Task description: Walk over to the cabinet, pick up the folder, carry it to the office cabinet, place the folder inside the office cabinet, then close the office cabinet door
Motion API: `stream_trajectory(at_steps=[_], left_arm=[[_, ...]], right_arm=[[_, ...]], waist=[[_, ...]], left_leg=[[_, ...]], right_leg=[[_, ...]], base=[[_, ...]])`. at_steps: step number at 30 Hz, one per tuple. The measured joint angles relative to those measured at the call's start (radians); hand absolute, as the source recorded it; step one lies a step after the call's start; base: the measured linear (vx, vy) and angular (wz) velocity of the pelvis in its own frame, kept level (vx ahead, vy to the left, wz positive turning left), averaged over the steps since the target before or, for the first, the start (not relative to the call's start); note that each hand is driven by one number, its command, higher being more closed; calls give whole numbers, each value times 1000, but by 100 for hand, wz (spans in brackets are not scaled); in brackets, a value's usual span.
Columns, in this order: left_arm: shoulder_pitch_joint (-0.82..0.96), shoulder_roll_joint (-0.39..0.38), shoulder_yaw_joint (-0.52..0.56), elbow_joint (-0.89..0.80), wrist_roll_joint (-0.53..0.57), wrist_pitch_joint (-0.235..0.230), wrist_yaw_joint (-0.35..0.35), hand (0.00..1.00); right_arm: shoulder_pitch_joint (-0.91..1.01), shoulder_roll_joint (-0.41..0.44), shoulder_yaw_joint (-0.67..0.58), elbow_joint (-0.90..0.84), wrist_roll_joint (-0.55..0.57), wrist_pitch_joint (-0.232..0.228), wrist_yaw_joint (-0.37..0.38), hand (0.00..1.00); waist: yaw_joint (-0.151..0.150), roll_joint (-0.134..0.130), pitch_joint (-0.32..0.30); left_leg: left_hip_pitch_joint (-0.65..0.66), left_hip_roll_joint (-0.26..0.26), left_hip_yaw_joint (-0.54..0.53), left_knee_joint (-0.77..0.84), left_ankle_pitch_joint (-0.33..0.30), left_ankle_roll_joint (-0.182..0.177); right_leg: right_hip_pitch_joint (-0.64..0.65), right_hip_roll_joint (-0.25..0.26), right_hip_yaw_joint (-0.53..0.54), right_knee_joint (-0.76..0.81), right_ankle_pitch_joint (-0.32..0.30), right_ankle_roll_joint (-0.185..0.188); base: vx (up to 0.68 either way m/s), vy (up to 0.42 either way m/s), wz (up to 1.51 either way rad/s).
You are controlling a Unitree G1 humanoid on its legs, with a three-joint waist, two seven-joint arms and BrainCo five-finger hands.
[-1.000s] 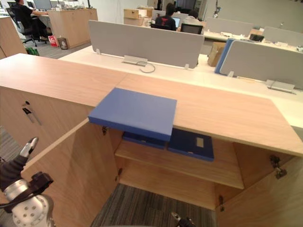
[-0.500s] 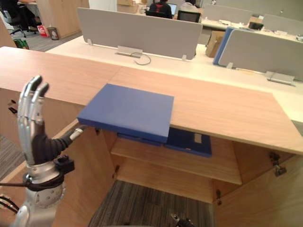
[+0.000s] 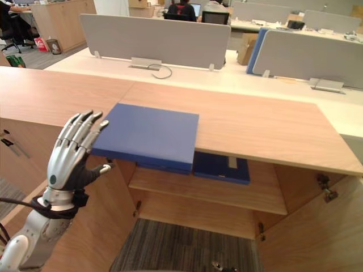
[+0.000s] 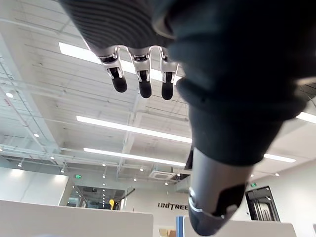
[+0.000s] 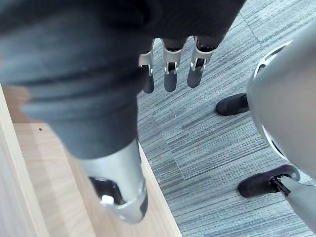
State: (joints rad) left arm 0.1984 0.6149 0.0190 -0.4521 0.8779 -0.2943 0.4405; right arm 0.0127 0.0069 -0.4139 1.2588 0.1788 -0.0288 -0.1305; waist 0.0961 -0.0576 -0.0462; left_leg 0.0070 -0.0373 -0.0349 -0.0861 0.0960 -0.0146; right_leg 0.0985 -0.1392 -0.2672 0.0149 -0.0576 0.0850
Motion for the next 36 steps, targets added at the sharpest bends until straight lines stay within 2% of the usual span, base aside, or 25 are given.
stream_trajectory(at_steps=[4, 11, 14, 29, 36], left_arm=[[-2, 45, -24, 43, 4, -21, -28, 0], [-52, 85, -58, 119, 3, -26, -56, 0], [-79, 98, -78, 158, 3, -24, -56, 0], [-209, 107, -102, 456, 29, 45, -56, 0], [-227, 83, -107, 558, 29, 75, -64, 0]], right_arm=[[0, -2, -33, 0, -7, 1, 5, 0], [2, -3, -35, 0, -9, 4, 10, 0], [1, -3, -35, -1, -42, 7, 9, 0], [-16, -24, -64, -51, -85, 9, 9, 0], [-19, -25, -63, -70, -88, 18, 9, 0]], waist=[[-1, -1, -15], [-5, -1, -15], [-10, -2, -16], [-27, 3, -15], [-36, 12, -12]], left_leg=[[0, 1, 13, 0, 0, 0], [8, 1, 26, 0, -1, -1], [8, 2, 29, 0, -1, -1], [17, 7, 55, -1, 3, 5], [30, 13, 81, -2, -5, -5]], right_leg=[[-7, 1, 13, 1, 0, 0], [-9, 2, 29, 8, 0, -1], [-11, 2, 33, 10, 0, -1], [-5, 11, 58, -29, 13, -26], [-2, 17, 85, -39, 19, -29]], base=[[-18, -2, -8], [-29, 5, -7], [-18, 3, -3], [-19, 2, -5], [-16, 0, -12]])
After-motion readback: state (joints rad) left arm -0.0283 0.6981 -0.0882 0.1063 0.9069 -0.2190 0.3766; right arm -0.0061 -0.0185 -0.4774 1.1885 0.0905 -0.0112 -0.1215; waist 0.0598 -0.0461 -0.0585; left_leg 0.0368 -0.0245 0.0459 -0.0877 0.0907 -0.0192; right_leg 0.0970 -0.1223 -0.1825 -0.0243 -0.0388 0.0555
